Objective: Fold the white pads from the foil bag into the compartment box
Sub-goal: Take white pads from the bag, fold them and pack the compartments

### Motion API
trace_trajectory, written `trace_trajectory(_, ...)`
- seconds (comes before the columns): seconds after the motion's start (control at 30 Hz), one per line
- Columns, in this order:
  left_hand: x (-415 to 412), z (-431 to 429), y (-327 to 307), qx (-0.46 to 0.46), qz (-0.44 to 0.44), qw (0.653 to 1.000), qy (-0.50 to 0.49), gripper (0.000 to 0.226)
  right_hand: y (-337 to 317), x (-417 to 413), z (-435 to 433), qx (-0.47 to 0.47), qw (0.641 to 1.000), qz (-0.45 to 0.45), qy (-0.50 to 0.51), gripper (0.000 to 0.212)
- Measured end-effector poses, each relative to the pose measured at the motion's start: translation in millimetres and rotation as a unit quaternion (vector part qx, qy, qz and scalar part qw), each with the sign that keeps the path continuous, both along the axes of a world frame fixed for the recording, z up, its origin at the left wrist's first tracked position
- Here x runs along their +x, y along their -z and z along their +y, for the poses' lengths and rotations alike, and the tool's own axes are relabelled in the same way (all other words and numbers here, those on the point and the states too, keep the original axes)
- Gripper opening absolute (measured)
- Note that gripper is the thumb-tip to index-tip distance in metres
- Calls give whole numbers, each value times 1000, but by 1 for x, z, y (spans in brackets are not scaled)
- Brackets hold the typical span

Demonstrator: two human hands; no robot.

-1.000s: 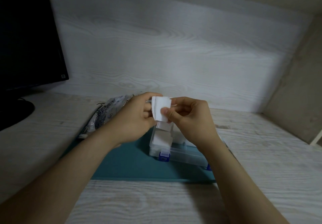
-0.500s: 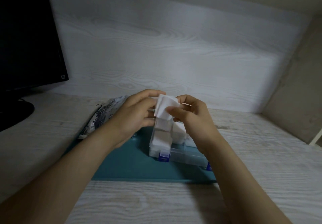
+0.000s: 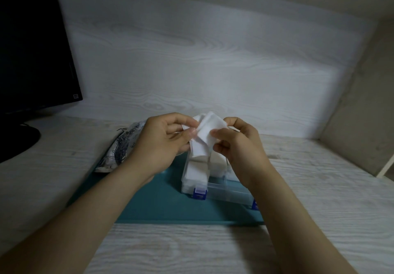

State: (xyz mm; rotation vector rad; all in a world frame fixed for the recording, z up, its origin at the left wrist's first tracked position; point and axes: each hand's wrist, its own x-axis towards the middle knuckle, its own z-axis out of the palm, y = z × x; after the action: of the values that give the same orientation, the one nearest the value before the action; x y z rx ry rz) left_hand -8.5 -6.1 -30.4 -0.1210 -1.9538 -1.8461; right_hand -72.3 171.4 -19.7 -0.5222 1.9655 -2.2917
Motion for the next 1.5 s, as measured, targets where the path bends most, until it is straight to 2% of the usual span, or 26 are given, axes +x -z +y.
trace_trajectory(0.1, -2, -2, 2, -4, 11, 999, -37, 17, 0, -3, 2, -55, 996, -37, 52, 35)
trace_trajectory(0.2, 0, -3, -1, 1, 12, 999, -37, 32, 2, -9, 4, -83, 992, -45, 78, 39)
trace_trajectory(0.33, -1, -2, -1, -14, 3, 999, -31, 34, 1, -7, 6, -45, 999, 1, 23, 25)
trace_trajectory(0.43, -2, -3, -1, -42, -2, 999, -13, 32, -1, -2, 4, -33, 998, 56, -22, 23)
trace_trajectory(0.53, -1, -3, -1, -76, -10, 997, 10, 32, 1, 1, -1, 3, 994, 110, -14, 29)
trace_trajectory(0.73, 2, -2, -2, -124, -21, 991, 36, 41, 2, 0, -2, 46, 988, 144, 14, 28)
trace_trajectory(0.93, 7, 0, -8, -102, -21, 993, 58, 21, 3, 2, -2, 86, 980, 175, 42, 27)
trace_trajectory(1.03, 5, -1, -5, -98, -17, 995, 31, 15, 5, 2, -5, 112, 969, 212, 56, 30)
trace_trajectory(1.13, 2, -4, -4, -71, -14, 997, -8, 17, 6, 0, -5, 141, 968, 198, 60, 48)
trace_trajectory(1.23, 2, -4, -6, -38, -7, 999, -25, 18, 5, 5, -2, 128, 977, 170, 7, 60)
trace_trajectory(1.3, 1, -4, -6, -25, -9, 999, -32, 18, 6, 7, -3, 112, 979, 173, -4, 57)
trace_trajectory(1.4, 0, -5, -6, -8, -13, 999, -30, 18, 8, 2, -7, 114, 970, 211, 48, 41)
trace_trajectory(1.5, -1, -6, -6, 0, -27, 999, -20, 19, 8, -1, -6, 92, 970, 210, 74, 26)
